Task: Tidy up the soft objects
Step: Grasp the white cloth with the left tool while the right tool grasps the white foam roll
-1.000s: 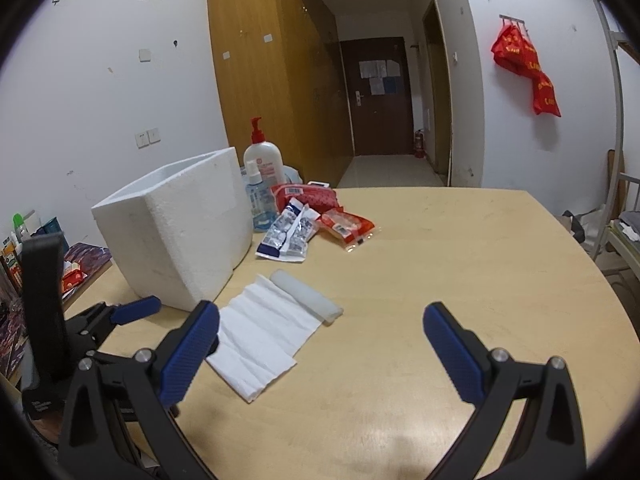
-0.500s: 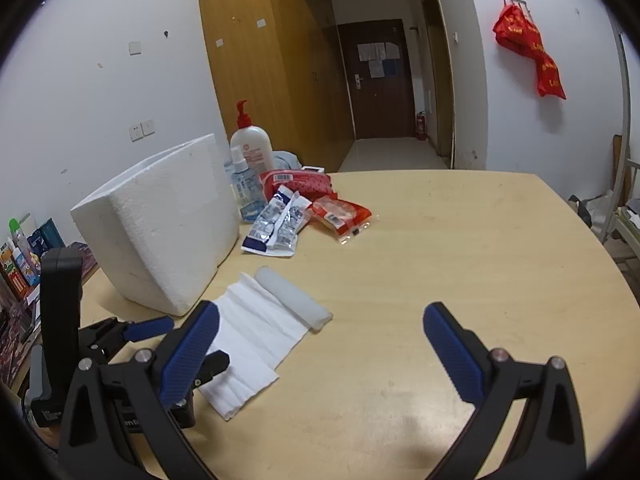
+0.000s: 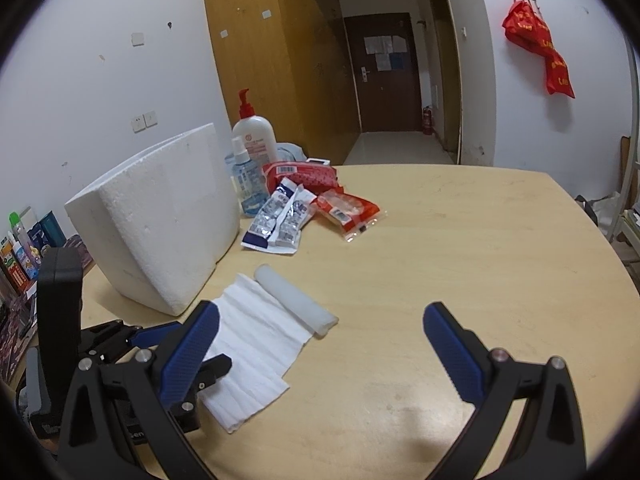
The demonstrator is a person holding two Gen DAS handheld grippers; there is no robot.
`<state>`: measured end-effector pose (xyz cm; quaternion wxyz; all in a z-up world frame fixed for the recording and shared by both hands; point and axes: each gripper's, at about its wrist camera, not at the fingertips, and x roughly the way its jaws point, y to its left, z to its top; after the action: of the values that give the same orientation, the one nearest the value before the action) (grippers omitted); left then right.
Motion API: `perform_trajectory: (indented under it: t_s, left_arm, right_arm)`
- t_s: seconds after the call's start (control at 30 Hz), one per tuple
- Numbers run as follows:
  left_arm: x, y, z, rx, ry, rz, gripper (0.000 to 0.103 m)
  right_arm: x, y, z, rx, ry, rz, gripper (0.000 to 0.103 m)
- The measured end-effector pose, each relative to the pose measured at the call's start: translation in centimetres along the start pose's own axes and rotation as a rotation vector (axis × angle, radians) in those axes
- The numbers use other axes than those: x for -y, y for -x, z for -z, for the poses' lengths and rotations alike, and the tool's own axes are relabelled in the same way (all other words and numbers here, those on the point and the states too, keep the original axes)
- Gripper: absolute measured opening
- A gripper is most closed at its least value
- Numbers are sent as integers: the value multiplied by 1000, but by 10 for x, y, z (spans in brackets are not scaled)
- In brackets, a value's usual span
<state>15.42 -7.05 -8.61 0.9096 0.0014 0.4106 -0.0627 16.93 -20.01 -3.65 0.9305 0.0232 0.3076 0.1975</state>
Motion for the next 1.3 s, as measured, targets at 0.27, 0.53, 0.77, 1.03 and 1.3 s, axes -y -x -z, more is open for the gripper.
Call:
perform_trajectory:
  t_s: [0.27, 0.53, 0.77, 1.03, 1.3]
  left_arm:
    - [-1, 0, 0, 22, -23, 9, 7]
    - [-4, 1, -1, 26, -19, 48, 4]
    - [-8, 3, -3, 31, -14, 70, 4]
    - [-17, 12, -6, 44, -9, 98, 4]
    - [-27, 21, -4, 36, -26, 130, 4]
  right_arm:
    - [0, -14, -4, -46, 17, 12, 103]
    - [-5, -36, -9, -112, 40, -1, 103]
    - [-11, -56, -13, -169, 81, -3, 103]
    - [-15, -72, -14, -211, 103, -33, 103]
    - [-17, -78, -15, -232, 110, -51, 98]
